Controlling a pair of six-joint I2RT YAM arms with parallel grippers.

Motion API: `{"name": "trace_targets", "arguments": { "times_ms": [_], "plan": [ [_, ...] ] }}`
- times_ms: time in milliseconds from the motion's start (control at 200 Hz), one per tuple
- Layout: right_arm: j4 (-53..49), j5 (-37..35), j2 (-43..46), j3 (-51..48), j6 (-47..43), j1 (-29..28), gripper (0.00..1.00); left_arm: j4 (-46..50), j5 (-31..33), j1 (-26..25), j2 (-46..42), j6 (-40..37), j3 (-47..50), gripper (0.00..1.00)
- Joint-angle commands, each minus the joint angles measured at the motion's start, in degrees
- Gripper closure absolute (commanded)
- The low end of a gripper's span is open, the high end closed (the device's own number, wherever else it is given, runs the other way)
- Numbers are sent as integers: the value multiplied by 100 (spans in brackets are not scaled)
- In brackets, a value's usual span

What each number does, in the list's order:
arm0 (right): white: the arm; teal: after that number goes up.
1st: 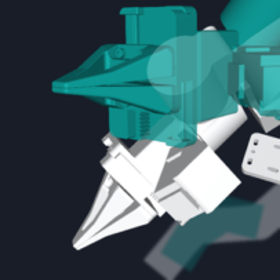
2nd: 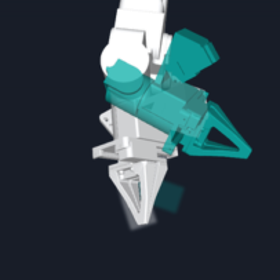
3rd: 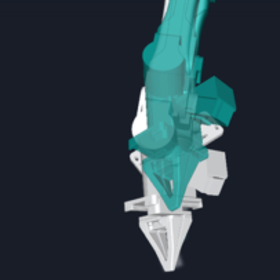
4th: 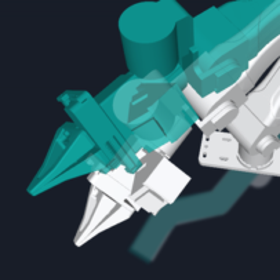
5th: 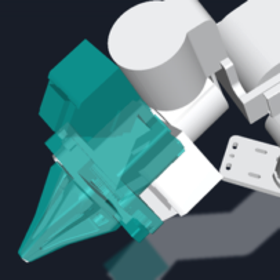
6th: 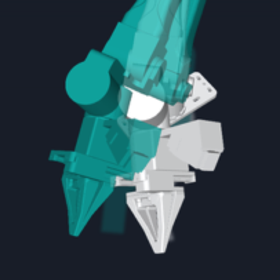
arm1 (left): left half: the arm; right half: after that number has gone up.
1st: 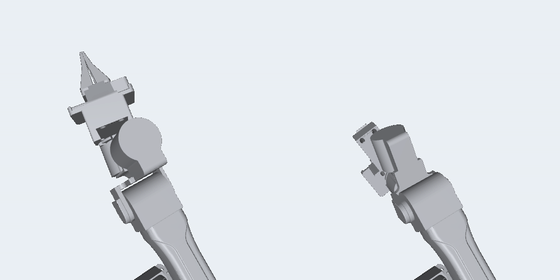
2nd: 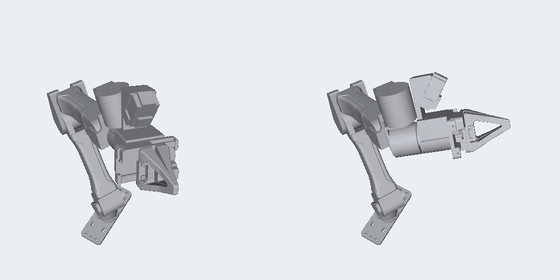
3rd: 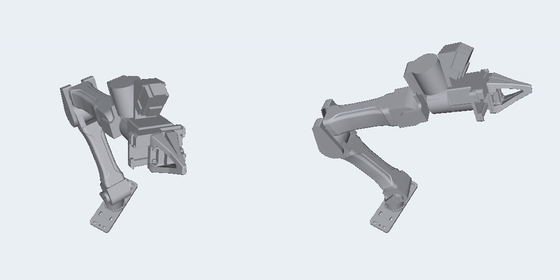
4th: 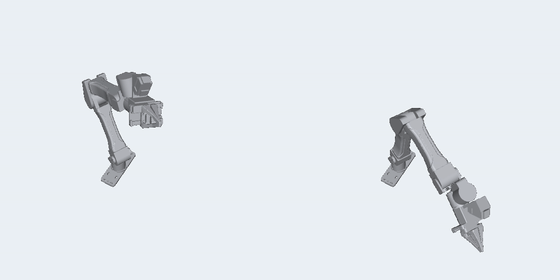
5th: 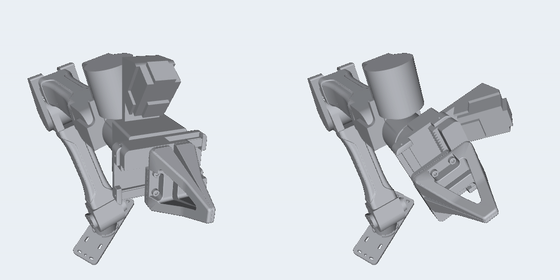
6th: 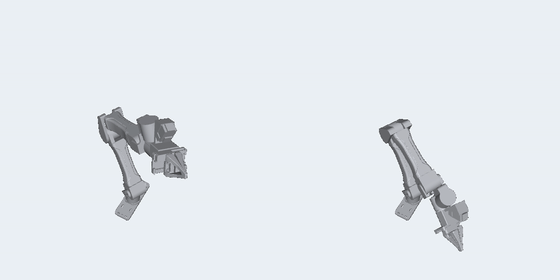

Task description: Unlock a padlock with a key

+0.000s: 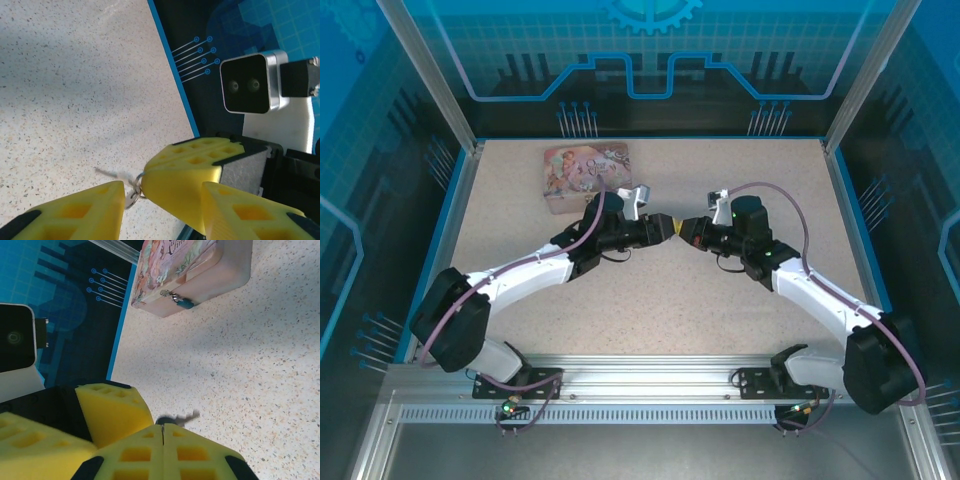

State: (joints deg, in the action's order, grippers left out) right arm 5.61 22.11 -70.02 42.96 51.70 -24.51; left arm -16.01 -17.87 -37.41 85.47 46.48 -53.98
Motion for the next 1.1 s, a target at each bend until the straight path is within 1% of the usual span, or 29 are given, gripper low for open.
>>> {"name": "trace_targets", "arguments": {
  "times_ms": [0, 95, 225, 395, 450, 570, 725, 840, 970, 1005, 1096],
  "plan": [
    [44, -60, 144, -69, 85, -97, 100, -181, -35, -35, 70, -2, -203, 60],
    [-20, -83, 155, -40, 35, -124, 100, -124, 41, -37, 61, -31, -180, 61],
    [-217, -163, 189, 15, -97, -132, 100, 5, 220, -38, -29, -82, -120, 61],
    [-548, -191, 271, 114, -463, -116, 100, 280, 580, -14, -276, -91, -8, 52],
    [-548, -179, 341, 94, -624, -102, 100, 407, 585, 19, -326, -14, -10, 50],
    [-186, 96, 483, -53, -1024, -39, 100, 513, 422, 123, -417, 326, 27, 47],
    [322, 583, 672, -279, -2170, -27, 100, 877, 131, 223, -518, 736, -77, 44],
    [648, 587, 891, -534, -2722, -18, 100, 893, -104, 245, -558, 1164, -74, 42],
    [952, 586, 1020, -761, -2977, -18, 100, 562, -294, 247, -523, 1817, 50, 41],
    [1161, 566, 1034, -803, -2990, -17, 100, 361, -358, 250, -486, 1999, 106, 41],
    [1304, 518, 1035, -865, -3000, -40, 100, -164, -541, 235, -354, 2534, 215, 41]
  ]
}}
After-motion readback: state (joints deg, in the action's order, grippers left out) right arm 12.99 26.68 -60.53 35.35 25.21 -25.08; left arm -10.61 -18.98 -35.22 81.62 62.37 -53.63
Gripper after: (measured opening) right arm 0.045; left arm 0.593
